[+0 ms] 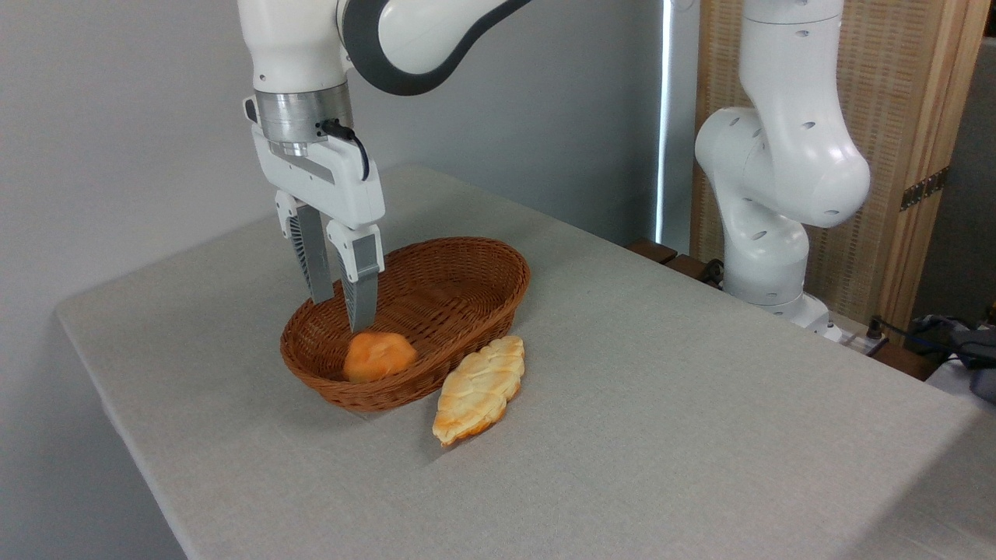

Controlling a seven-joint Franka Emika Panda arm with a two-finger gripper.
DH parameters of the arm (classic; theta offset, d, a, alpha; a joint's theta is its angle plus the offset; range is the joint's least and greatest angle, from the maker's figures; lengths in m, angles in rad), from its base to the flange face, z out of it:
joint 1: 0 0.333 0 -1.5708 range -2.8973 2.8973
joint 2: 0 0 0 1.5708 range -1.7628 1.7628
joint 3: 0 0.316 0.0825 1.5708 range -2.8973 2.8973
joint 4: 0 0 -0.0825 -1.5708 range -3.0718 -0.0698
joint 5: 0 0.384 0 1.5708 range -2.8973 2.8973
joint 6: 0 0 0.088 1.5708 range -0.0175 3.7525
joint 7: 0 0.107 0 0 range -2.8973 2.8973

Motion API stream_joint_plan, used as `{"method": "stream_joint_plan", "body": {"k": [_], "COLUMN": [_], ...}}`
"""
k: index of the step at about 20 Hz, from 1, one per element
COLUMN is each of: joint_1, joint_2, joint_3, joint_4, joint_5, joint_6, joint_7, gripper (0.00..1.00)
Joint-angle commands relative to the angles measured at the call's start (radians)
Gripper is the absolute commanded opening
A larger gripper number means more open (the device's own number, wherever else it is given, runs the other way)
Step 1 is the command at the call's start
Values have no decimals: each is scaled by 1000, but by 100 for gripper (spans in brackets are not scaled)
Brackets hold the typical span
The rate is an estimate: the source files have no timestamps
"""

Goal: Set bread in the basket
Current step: 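Lower the bun into the basket, open the gripper and rise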

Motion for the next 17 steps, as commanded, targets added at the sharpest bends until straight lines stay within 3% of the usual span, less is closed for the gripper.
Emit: {"method": "stream_joint_plan", "body": {"k": [1,3,7,12,14,17], "joint_1": [1,7,5,5,7,7], "joint_2": [-8,-14,-40,-101,-109,-109], "joint_3": [8,35,153,253,261,261], "joint_4": [0,6,44,44,44,44], "joint_5": [-5,1,2,-77,-82,-82], "joint_6": [-31,-31,-37,-148,-196,-209], "joint_7": [-3,4,53,221,297,300], "gripper": [100,100,100,100,100,100]}}
